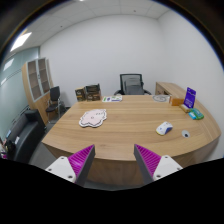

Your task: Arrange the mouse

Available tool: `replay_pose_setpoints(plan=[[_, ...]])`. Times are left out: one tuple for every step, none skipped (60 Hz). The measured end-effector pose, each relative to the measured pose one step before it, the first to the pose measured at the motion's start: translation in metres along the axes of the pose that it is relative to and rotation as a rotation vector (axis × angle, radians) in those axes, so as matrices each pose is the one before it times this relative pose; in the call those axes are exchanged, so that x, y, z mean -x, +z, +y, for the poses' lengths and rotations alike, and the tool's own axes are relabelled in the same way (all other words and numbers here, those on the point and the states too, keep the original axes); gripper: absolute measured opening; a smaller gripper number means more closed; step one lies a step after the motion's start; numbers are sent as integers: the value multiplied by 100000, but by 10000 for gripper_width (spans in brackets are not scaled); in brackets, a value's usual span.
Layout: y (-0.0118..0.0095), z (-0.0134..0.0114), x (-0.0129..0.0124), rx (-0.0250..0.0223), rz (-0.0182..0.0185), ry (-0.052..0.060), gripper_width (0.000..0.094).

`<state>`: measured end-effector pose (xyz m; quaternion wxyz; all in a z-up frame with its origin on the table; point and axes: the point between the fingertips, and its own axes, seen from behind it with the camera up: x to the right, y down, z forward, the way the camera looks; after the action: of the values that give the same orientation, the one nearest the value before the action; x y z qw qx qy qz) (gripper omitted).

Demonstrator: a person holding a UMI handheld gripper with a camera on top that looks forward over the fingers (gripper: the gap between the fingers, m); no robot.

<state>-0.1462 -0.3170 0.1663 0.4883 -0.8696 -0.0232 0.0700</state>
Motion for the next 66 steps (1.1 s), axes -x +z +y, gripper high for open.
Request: replay_pose_setpoints(plan=[[-69, 101, -451, 361, 1505, 540, 811], [-50, 58, -484, 171, 1486, 679, 809], [-16, 62, -493, 110, 1383, 701, 810], [99, 112, -523, 155, 1231, 637, 810], [278, 165, -603, 263, 1142, 507, 809], [189, 187, -649, 450, 1210, 345, 809], [206, 156, -623, 670, 1432, 189, 811], [-151, 295, -742, 953, 1502, 6, 814], [688, 323, -971, 1044, 1451, 135, 818], [309, 232, -820, 1296, 1468, 294, 821], [417, 391, -845, 824, 1248, 337, 825], [348, 192, -775, 797, 1173, 525, 830], [338, 10, -728, 756, 1016, 589, 833], [414, 51, -762, 269, 882, 532, 835], [413, 30, -814, 60, 874, 456, 839], [509, 50, -821, -422, 758, 346, 839], [468, -98, -799, -535, 793, 305, 842], [458, -200, -809, -581, 886, 202, 841], [575, -115, -872, -814, 857, 5, 843], [645, -4, -873, -1061, 852, -218, 844], [627, -215, -798, -747, 845, -362, 844], [727, -84, -805, -908, 652, -538, 842], [768, -34, -736, -694, 558, -544, 838], [802, 20, -671, -355, 349, -439, 832], [821, 42, -598, -92, 220, -151, 831], [838, 12, -514, -1, -39, 145, 830], [871, 2, -439, 86, -299, 443, 830], [911, -4, -336, 99, -512, 649, 830], [919, -5, -365, 287, -636, 890, 830], [921, 20, -313, 425, -701, 1071, 828], [933, 32, -304, 584, -749, 1120, 829], [901, 9, -236, 677, -830, 1038, 828], [851, -53, -219, 586, -976, 824, 827], [857, -132, -216, 393, -953, 627, 829], [812, -160, -253, 184, -867, 474, 829], [810, -147, -253, 128, -655, 330, 828], [825, -123, -247, 148, -548, 267, 827], [805, -130, -206, 204, -594, 291, 828], [803, -79, -191, 310, -627, 348, 827], [754, -54, -163, 403, -628, 451, 829], [759, -42, -147, 505, -649, 456, 828], [692, -29, -149, 614, -635, 366, 828], [665, -63, -182, 546, -477, 245, 827], [625, -88, -239, 531, -241, 173, 829], [591, -105, -279, 447, -78, 54, 828], [547, -131, -190, 368, -49, -40, 828], [495, -170, -203, 264, -62, -121, 828], [492, -177, -160, 148, -46, -77, 828], [377, -227, -107, 97, -78, -40, 827], [359, -466, -47, -757, -253, -238, 828], [388, -348, -27, -600, -268, -358, 829], [351, -210, -67, 98, -184, -252, 827], [313, -231, -62, 138, -133, -308, 830], [300, -311, -74, -267, 57, -373, 828], [332, -200, -25, 104, -101, -303, 826], [349, -222, -14, 173, -195, -124, 827], [338, -282, 48, -160, -328, -149, 828], [384, -357, -7, -4, -199, -147, 828], [379, -253, 3, 15, -276, -299, 824], [374, -242, 18, 50, -171, -494, 826], [329, -283, 32, -87, -89, -625, 824], [359, -233, 16, 70, -62, -828, 823], [367, -202, 51, 211, -18, -829, 823], [703, -323, 28, 296, -170, -721, 824], [271, -166, 18, 87, 2, -794, 823], [178, -131, 214, -201, 155, -520, 822]])
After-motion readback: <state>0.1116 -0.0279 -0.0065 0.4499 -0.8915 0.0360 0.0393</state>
